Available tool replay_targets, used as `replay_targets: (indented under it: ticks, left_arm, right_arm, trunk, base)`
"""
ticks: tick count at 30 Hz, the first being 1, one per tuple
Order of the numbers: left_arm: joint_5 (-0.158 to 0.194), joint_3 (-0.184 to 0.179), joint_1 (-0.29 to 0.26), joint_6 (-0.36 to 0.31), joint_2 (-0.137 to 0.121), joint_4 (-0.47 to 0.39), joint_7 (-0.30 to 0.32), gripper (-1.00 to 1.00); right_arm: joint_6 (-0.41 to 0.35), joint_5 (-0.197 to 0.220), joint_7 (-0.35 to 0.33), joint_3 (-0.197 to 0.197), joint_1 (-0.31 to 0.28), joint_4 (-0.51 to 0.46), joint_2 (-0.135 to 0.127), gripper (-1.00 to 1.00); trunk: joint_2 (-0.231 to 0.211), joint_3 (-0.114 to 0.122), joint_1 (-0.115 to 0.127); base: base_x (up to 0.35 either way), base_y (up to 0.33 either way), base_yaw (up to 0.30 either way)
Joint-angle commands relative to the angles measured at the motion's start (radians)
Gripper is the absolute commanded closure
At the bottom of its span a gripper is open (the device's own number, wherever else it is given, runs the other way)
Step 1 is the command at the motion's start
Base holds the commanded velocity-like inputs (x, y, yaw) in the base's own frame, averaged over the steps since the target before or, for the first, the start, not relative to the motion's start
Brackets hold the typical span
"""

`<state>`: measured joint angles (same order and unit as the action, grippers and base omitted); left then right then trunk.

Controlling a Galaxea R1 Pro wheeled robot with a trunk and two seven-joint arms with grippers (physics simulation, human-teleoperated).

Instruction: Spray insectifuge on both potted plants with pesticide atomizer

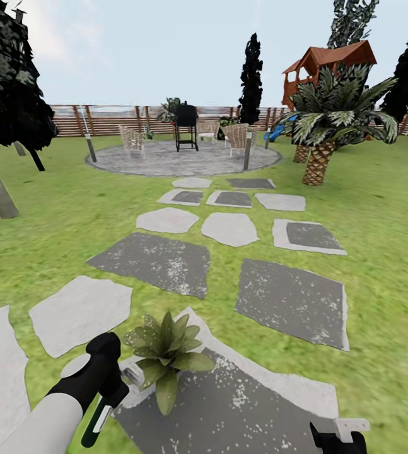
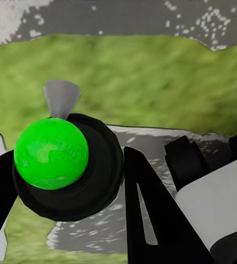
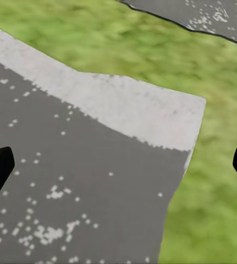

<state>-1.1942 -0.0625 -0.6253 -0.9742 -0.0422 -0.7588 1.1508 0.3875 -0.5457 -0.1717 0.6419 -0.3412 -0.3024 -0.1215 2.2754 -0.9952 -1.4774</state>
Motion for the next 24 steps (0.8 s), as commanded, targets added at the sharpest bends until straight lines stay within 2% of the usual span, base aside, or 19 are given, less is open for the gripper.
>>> replay_targets:
  ticks: [1,4,7,10,12,15,24]
  left_arm:
    - [-0.009,-0.005,-0.001,-0.006,-0.001,-0.001,0.011,1.0]
    - [-0.012,-0.007,-0.001,-0.004,0.007,-0.002,0.032,1.0]
    - [-0.022,-0.023,-0.001,0.003,0.014,-0.002,0.113,1.0]
    - [-0.059,-0.076,-0.016,0.0,0.015,-0.002,0.16,1.0]
    - [-0.072,-0.096,-0.021,-0.002,0.017,-0.002,0.168,1.0]
    - [-0.076,-0.106,-0.023,-0.001,0.017,0.001,0.171,1.0]
    - [-0.076,-0.107,-0.012,-0.003,0.007,0.015,0.171,1.0]
  right_arm:
    - [0.004,-0.003,-0.008,0.009,-0.001,0.0,0.0,-1.0]
    - [0.004,-0.003,-0.008,0.009,-0.001,0.0,0.0,-1.0]
    - [0.004,-0.003,-0.008,0.009,-0.001,0.0,0.0,-1.0]
    - [0.004,-0.003,-0.008,0.009,-0.001,0.0,0.0,-1.0]
    - [0.004,-0.003,-0.008,0.009,-0.001,0.0,0.0,-1.0]
    - [0.004,-0.003,-0.008,0.009,-0.001,0.0,0.0,-1.0]
    - [0.004,-0.003,-0.008,0.009,-0.001,0.0,0.0,-1.0]
  trunk:
    - [0.0,-0.001,0.0]
    - [0.0,-0.001,0.0]
    - [0.0,-0.001,0.0]
    - [0.0,-0.001,0.0]
    - [0.0,-0.001,0.0]
    - [0.0,-0.001,0.0]
    - [0.0,-0.001,0.0]
  base:
    - [0.007,-0.005,0.005]
    - [0.003,-0.002,0.002]
    - [0.0,0.0,0.0]
    - [0.0,0.0,0.0]
    - [0.0,0.0,0.023]
    - [0.0,0.0,0.19]
    - [0.0,0.0,0.275]
